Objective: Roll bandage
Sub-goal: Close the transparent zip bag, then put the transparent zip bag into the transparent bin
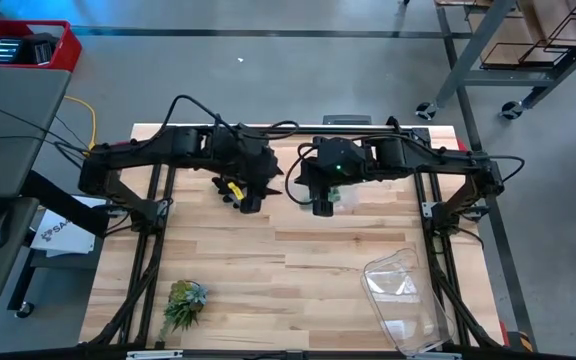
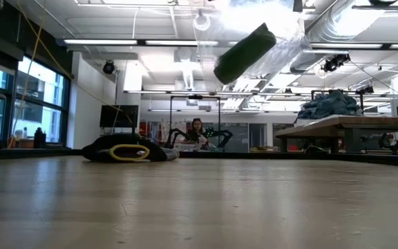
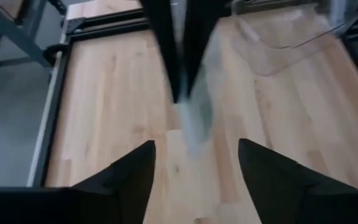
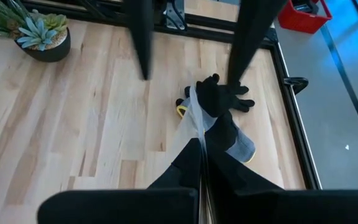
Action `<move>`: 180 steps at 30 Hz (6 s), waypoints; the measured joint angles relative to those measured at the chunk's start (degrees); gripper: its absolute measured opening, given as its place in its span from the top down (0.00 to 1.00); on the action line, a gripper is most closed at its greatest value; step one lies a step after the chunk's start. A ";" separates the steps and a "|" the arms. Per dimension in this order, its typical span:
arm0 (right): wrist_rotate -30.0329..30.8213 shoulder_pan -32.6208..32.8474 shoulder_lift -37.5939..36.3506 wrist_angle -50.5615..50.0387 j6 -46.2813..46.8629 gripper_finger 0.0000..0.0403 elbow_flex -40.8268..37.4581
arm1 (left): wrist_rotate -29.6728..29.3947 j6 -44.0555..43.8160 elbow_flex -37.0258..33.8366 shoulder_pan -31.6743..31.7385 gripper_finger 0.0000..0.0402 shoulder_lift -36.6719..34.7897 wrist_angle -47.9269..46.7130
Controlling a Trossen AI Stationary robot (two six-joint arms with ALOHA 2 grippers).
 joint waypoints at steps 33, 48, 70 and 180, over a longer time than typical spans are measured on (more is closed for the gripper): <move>0.71 0.00 0.04 -0.62 1.49 1.00 0.00 | -6.48 -1.05 0.00 -0.87 1.00 2.73 0.27; 1.07 -0.14 -2.26 -4.53 2.78 1.00 0.00 | -6.66 -1.15 0.10 -0.78 1.00 1.43 -3.53; 0.83 -0.37 -3.02 -6.48 2.72 1.00 0.00 | -6.63 -3.65 -0.07 -0.86 0.95 -2.41 -2.48; -1.33 -1.11 -9.31 -19.16 4.05 1.00 0.00 | -18.20 0.97 -0.15 -2.01 1.00 -9.47 -22.69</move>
